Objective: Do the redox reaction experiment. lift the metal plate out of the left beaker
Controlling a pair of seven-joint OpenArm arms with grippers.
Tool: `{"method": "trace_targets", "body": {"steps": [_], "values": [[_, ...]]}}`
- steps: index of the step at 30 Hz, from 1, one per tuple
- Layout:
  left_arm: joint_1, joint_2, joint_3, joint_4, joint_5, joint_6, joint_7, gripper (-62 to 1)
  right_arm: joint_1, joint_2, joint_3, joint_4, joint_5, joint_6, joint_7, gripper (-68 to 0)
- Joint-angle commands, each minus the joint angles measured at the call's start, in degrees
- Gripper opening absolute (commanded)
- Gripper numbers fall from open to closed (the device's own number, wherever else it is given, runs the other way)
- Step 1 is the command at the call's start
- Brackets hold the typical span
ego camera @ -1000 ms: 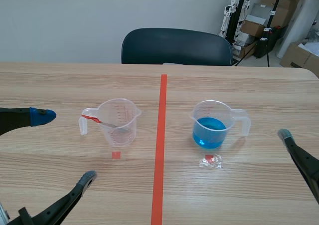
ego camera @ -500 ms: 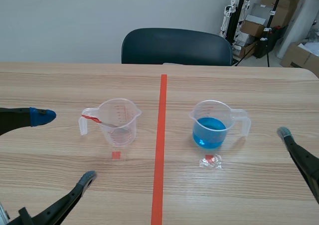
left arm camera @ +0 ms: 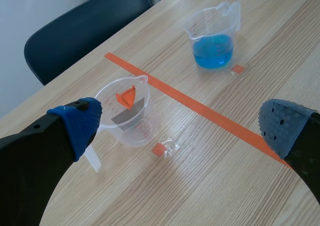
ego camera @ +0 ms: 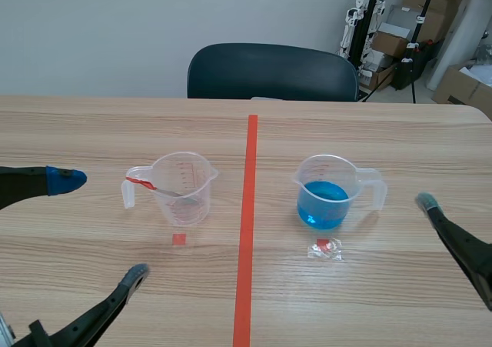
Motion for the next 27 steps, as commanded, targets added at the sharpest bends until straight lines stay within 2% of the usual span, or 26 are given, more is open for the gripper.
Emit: {"method": "trace_targets", "body": {"steps": [1, 7, 14, 24, 27], "values": [[0.4, 0.5, 0.0, 0.5, -0.6, 0.3, -0.7, 1.4, 0.9, 1.1, 0.1, 0.2, 0.5, -0.4, 1.3, 0.4], [0.4, 2.2, 0.0, 0.0, -0.6, 0.1, -0.8, 1.4, 3.1, 4.3, -2.3, 0.2, 0.4, -0.4, 1.0, 0.4], [0.4, 5.6, 0.0, -5.0, -0.5, -1.2, -2.7, 1.4, 5.9, 7.8, -5.4, 0.1, 0.4, -0.3, 0.6, 0.4], [-0.2, 10.2, 0.0, -20.4, -0.5, -3.5, -19.8, 1.4, 11.1, 12.3, -12.1, -0.3, 0.4, -0.2, -0.6, 0.4], [-1.4, 12.1, 0.0, -24.8, -0.5, -6.0, -22.8, 1.4, 13.3, 13.3, -14.2, -0.8, 0.2, 1.2, -1.0, 0.4]]}}
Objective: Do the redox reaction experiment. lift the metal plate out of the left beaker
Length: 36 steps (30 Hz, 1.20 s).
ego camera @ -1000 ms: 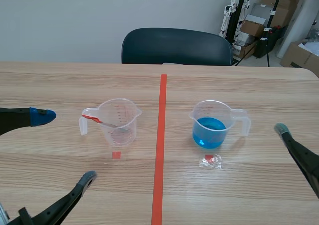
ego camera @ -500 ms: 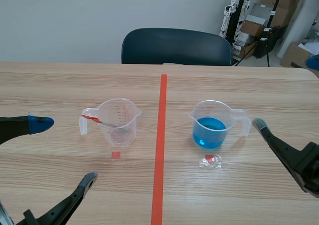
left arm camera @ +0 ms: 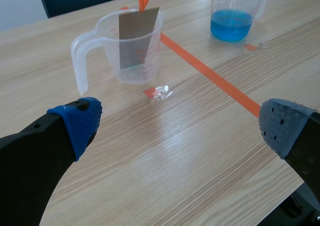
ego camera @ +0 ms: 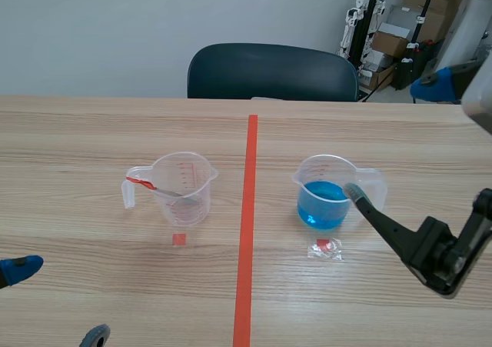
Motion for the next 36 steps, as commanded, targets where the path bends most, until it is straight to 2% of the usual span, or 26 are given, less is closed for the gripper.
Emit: {"method": "trace_targets", "body": {"steps": [1, 7, 14, 22, 25, 31, 36], "values": [[-1.4, 1.3, 0.0, -0.3, -0.4, -1.0, -1.4, 1.4, 1.6, 0.9, -0.6, -0.3, 0.0, 0.0, 0.5, 0.4], [-5.9, 5.7, 0.0, -8.1, -0.3, -1.9, -3.9, 1.4, 7.2, 1.6, -4.7, -2.4, -0.5, 1.6, 0.6, 0.4], [-11.1, 9.5, 0.1, -14.5, 0.1, -3.4, -6.1, 1.4, 15.7, 1.6, -11.4, -6.9, -2.4, 5.6, 2.3, 0.4], [-16.1, 12.7, 0.1, -22.3, 0.3, -3.7, -7.8, 1.4, 24.3, 1.4, -20.6, -11.0, -8.3, 5.9, 6.4, 0.4], [-17.2, 13.9, 0.1, -24.7, 2.2, -3.8, -8.7, 1.4, 26.7, 1.1, -23.7, -12.8, -10.6, 5.9, 8.9, 0.4], [-18.2, 15.3, -0.1, -27.1, 9.0, -1.9, -12.2, 1.4, 30.3, 0.9, -28.7, -16.9, -15.2, 5.5, 17.5, 0.4], [-18.2, 15.4, -0.6, -27.8, 10.5, 1.0, -16.8, 1.4, 32.5, -2.1, -29.7, -21.5, -20.2, 4.9, 23.1, 0.4]]}}
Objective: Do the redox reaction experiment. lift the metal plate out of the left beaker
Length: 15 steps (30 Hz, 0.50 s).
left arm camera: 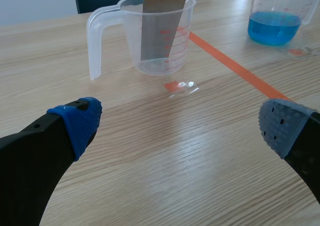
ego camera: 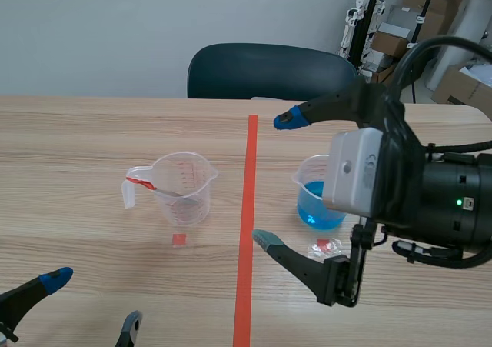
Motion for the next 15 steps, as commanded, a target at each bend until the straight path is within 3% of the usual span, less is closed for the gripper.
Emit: {"method": "trace_targets", "body": {"steps": [1, 8, 15], "values": [[0.1, 0.0, -1.2, 0.8, 0.1, 0.3, -2.1, 1.4, 1.5, -1.5, 0.4, -1.2, -0.6, -0.5, 2.2, 0.4], [0.1, 2.1, -5.8, 0.8, 4.1, 0.9, -5.3, 1.4, 5.2, -7.2, 0.4, -9.0, -5.3, -0.4, 8.0, 0.4], [0.1, 3.9, -5.9, 0.8, 4.2, 0.9, -7.0, 1.4, 8.7, -12.7, 0.4, -14.5, -6.1, 0.0, 8.7, 0.4]]}}
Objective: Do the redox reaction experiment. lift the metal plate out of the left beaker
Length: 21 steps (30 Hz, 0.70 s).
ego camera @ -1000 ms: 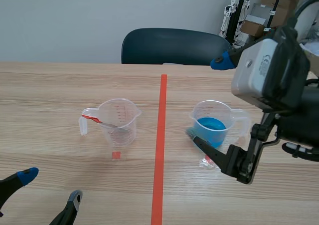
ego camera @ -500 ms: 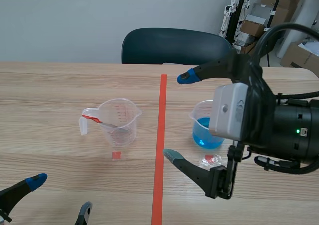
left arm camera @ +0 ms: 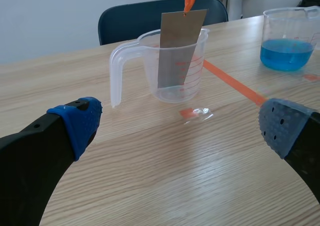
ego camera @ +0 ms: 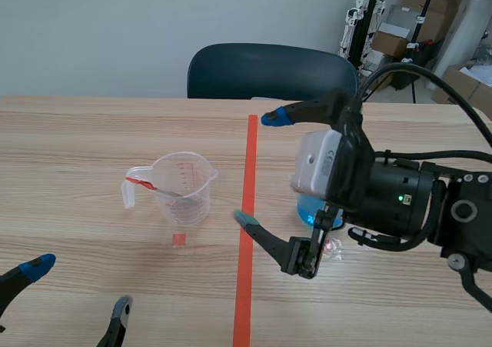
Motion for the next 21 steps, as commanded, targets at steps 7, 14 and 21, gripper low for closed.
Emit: {"method": "trace_targets", "body": {"steps": [7, 14, 21], "values": [[0.0, 1.0, -0.1, 0.8, -0.2, -0.8, -0.8, 1.4, 4.1, -3.1, -2.9, -2.3, -1.5, 0.2, 1.0, 0.4], [0.0, 1.0, -0.1, 0.8, -0.2, -0.8, -0.8, 1.4, 5.5, -6.0, -6.7, -2.4, -1.5, 0.2, 0.0, 0.4], [0.0, 1.0, -0.1, 0.8, -0.4, -0.8, -0.8, 1.4, 6.4, -9.4, -7.6, -2.4, -1.5, 0.2, -2.9, 0.4]]}}
